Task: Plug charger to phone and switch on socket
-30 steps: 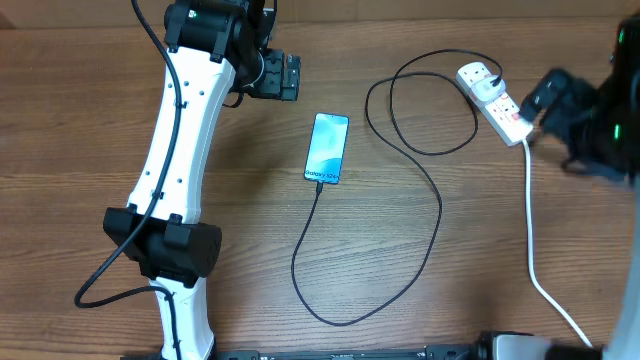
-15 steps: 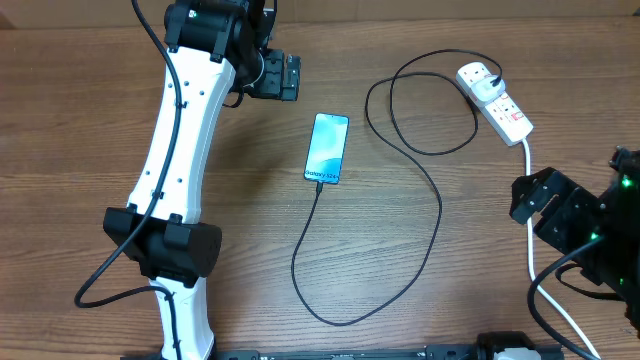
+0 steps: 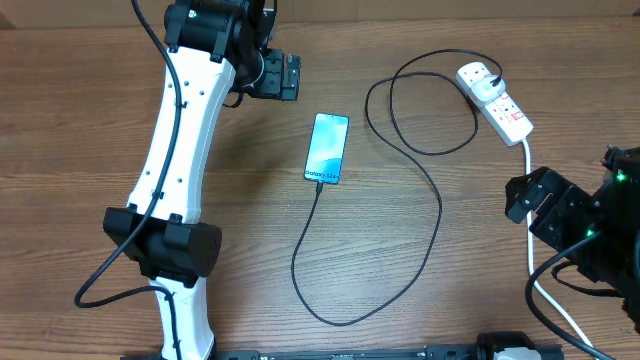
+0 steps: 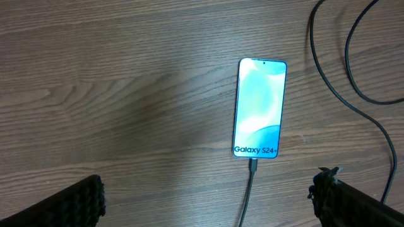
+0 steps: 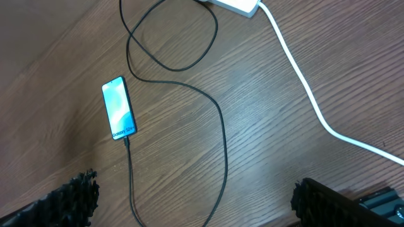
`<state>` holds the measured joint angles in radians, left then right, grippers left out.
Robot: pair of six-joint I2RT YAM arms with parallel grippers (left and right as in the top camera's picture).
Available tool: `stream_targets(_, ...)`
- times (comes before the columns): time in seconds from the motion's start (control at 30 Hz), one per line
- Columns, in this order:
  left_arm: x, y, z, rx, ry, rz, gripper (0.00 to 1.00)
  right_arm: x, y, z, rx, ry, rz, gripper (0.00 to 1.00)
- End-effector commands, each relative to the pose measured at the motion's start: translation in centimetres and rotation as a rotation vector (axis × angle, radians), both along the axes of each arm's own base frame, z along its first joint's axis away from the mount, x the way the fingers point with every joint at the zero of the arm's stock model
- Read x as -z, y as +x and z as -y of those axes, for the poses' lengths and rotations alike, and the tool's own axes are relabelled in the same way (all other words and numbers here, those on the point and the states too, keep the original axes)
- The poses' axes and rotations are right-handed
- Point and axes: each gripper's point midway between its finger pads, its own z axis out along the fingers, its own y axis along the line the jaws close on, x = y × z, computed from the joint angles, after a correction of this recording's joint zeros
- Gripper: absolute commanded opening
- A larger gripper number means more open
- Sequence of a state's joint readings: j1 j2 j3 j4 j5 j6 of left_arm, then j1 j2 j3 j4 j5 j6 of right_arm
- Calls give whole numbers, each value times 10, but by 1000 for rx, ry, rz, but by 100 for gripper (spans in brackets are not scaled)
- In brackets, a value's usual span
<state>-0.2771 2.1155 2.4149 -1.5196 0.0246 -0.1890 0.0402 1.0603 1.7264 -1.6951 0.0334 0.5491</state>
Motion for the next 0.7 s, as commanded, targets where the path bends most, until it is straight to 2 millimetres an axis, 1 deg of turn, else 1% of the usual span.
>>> stream_targets(0.0, 3, 2, -3, -23, 4, -6, 100, -1, 3, -2, -13, -4, 13, 100)
stream_targets(0.07, 3, 2, -3, -23, 5, -6, 100, -1, 5, 0, -11, -11, 34, 100)
stream_targets(0.13, 3, 2, -3, -23, 5, -6, 100, 2, 2, 0, -26, -25, 41, 100)
stream_targets(0.2, 3, 2, -3, -23, 4, -6, 100, 8, -2, 0, -40, -35, 53, 100)
stream_targets(0.3, 3, 2, -3, -23, 5, -6, 100, 19, -1, 0, -47, -35, 123, 100)
stream_targets(0.37, 3, 2, -3, -23, 5, -6, 100, 28, 1, -2, -59, -33, 175, 100)
stream_targets(0.43, 3, 2, -3, -23, 5, -6, 100, 42, -1, -4, -66, -24, 201, 100)
stream_targets(0.57, 3, 2, -3, -23, 5, -6, 100, 72, -13, -4, -30, 11, 223, 100)
stream_targets(0.67, 3, 2, -3, -23, 4, -6, 100, 81, -9, -5, -40, 15, 301, 100)
